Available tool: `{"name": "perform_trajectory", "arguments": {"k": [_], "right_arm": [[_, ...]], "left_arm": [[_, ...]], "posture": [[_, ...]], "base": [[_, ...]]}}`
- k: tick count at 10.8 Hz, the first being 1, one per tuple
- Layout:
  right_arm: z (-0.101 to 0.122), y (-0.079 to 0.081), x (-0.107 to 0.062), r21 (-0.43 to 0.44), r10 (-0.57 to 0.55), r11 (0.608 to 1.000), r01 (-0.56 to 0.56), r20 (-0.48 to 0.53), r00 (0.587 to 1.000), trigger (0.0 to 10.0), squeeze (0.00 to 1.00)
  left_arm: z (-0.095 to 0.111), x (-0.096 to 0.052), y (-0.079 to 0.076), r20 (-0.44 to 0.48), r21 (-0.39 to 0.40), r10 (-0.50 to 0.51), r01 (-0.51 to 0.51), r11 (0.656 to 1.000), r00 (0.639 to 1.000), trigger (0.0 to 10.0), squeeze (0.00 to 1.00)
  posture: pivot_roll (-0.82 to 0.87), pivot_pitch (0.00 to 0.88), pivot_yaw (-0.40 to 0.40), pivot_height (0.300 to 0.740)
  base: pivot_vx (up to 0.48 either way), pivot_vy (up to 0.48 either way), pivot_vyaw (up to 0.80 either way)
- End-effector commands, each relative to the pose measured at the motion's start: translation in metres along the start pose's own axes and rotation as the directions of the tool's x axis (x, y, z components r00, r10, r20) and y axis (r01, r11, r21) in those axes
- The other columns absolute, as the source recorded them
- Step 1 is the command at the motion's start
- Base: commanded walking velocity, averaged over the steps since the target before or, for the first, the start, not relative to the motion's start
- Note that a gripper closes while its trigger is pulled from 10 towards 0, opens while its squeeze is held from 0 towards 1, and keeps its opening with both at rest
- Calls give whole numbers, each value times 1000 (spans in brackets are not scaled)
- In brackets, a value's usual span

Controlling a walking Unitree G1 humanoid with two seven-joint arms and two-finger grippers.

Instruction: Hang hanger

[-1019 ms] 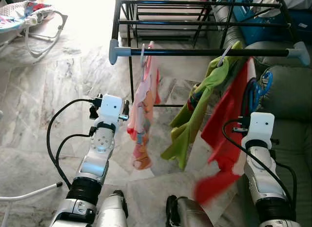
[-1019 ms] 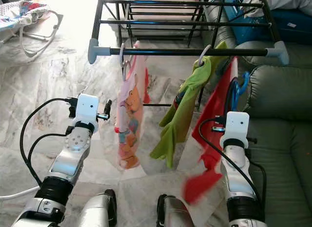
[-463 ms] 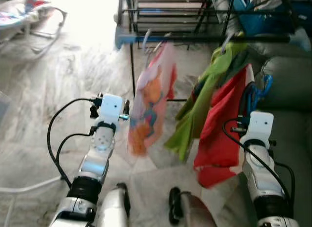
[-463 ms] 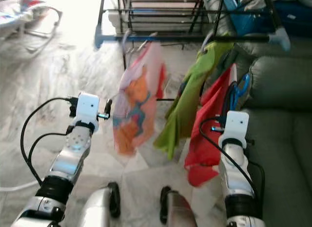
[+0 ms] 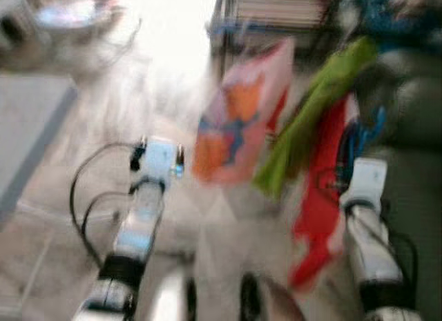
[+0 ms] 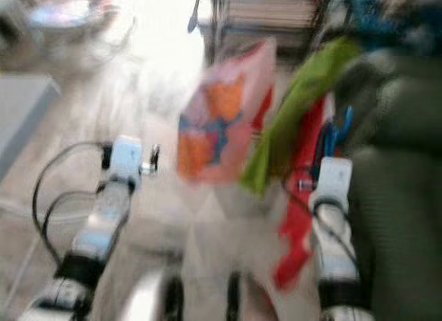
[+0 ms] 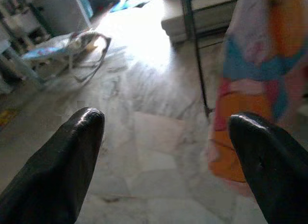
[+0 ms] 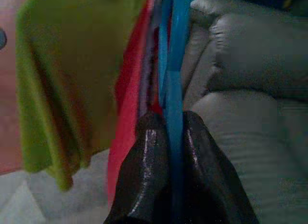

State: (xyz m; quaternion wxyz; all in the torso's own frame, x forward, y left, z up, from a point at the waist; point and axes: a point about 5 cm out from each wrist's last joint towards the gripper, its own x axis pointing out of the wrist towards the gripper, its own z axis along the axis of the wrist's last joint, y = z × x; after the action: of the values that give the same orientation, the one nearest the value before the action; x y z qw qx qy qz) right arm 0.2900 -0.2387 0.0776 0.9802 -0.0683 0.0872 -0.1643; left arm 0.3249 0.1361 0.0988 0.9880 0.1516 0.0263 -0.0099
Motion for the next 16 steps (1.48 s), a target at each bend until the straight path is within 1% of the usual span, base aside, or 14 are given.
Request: {"name": "perform_trajectory", "arguments": {"k": [1,5,6,7,8,9,10,11,12,13,14,16], "right_arm": [[8,-5,1,4,-20,1000,20,33,999,10000,94],[13,-1,1,4,-6,1000,6,51,999,10000,90],[14,0,1,17,1,1000,-2,62,998,10000,94],[17,3,0,28,28,999,-30,85,996,10000,94],[20,5,-2,21,59,998,-61,103,993,10000,94],[21,4,-6,-15,110,994,-109,124,986,10000,102],[21,1,-8,-28,135,991,-133,130,982,10000,102],[20,-2,-11,-30,151,989,-148,136,979,10000,102],[18,-1,-15,-41,167,986,-163,146,975,10000,102],[19,11,-19,-97,226,972,-212,166,960,10000,110],[23,21,-21,-114,271,961,-253,189,944,10000,106],[28,33,-20,-90,295,955,-282,205,933,10000,110]], "left_arm": [[1,-1,-1,6,3,0,0,1000,1000,10000,0],[2,-1,-1,7,1,0,0,1000,1000,10000,0],[2,-1,-1,9,0,2,-2,1000,1000,10000,0],[2,-1,2,17,0,14,-14,1000,1000,10000,0],[3,-2,7,26,12,31,-31,999,999,10000,0],[6,-8,17,58,40,28,-30,999,998,10000,0],[5,-16,23,68,57,37,-41,998,997,10000,0],[-1,-28,30,61,77,51,-56,995,997,10000,0],[-11,-37,37,30,86,97,-99,991,995,10000,0],[-9,-38,34,44,101,103,-107,989,994,10000,0],[-4,-36,32,66,100,104,-110,989,992,10000,0],[-3,-34,30,57,102,110,-115,988,992,10000,0]], "posture": [[-94,159,-6,740],[-95,166,-6,740],[-95,167,-5,740],[-98,167,-5,740],[-97,168,-6,740],[-92,167,-4,740],[-87,166,-5,740],[-82,167,-1,740],[-80,166,0,740],[-84,165,0,740],[-84,165,0,740],[-78,160,-3,740]], "base": [[-326,0,0],[-324,0,0],[-259,0,0],[0,0,0],[0,0,0],[0,0,0],[0,0,0],[0,0,0],[0,0,0],[0,0,800],[0,0,800],[0,0,800]]}}
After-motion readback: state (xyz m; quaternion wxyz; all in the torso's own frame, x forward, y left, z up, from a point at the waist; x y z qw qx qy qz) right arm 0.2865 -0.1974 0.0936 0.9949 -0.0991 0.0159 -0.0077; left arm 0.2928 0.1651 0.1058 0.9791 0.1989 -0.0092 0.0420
